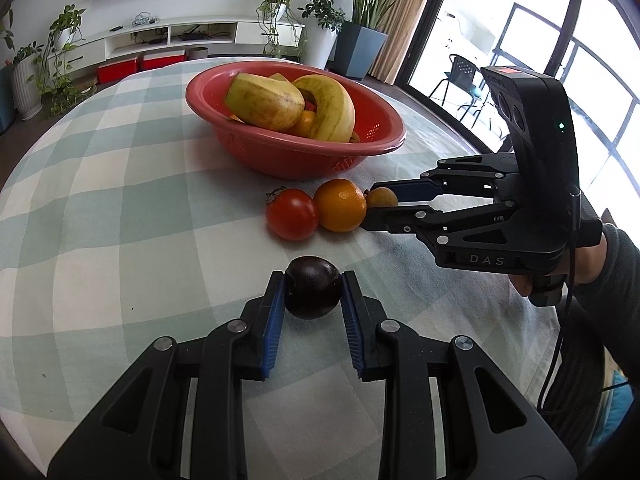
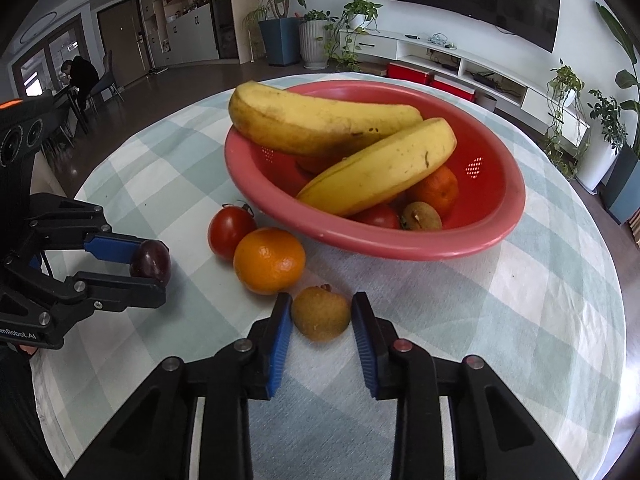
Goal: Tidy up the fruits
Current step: 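Lift the plum with the left tool while the right tool grasps the small kiwi, then carry the plum and kiwi into the red bowl and open both tools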
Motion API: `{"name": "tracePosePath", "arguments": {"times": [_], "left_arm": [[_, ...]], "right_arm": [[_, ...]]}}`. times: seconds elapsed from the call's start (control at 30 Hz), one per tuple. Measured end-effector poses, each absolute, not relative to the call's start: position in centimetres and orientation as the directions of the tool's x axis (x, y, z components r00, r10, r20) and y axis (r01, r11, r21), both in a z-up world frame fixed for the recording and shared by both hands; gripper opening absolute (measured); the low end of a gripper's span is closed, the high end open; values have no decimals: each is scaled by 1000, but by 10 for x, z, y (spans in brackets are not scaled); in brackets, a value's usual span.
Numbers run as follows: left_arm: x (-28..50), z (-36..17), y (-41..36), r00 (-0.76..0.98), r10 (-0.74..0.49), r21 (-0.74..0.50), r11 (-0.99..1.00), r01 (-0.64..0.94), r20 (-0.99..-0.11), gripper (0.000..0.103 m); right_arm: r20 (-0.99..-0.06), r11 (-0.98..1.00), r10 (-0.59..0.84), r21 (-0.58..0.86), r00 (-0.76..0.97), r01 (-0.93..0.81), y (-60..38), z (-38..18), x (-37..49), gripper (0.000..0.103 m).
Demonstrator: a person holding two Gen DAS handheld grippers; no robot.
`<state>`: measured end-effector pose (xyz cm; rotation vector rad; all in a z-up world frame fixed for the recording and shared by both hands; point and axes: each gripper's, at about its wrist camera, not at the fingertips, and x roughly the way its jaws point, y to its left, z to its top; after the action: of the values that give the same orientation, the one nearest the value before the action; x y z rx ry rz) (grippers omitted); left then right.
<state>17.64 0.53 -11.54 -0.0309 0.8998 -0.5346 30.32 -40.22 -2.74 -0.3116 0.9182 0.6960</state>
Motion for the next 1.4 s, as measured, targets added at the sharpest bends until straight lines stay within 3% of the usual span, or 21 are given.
{"name": "tracePosePath", "arguments": {"times": [0.5,0.77,1.1,1.27,1.4], "left_arm": [[173,-108,7,524,-453,-235,872,430,-721,26],[179,-65,16,574,-458,-214,871,442,-678,26],[251,7,23,644,-407,-113,887,447,-648,26],[296,8,10,618,-387,-89,885,456,-685,26],[321,-9,-8,588,-359,-58,882,467,-724,26]], "right_arm": [[-774,778,444,84,450,-623,-421,-11,275,31],[-731,823,451,118,513,-556,-441,13,270,31],[-637,883,422,127,645,-453,-453,70,305,31],[-611,891,419,134,672,-434,-447,86,329,31],[-650,898,393,119,650,-423,-435,74,350,31]]}}
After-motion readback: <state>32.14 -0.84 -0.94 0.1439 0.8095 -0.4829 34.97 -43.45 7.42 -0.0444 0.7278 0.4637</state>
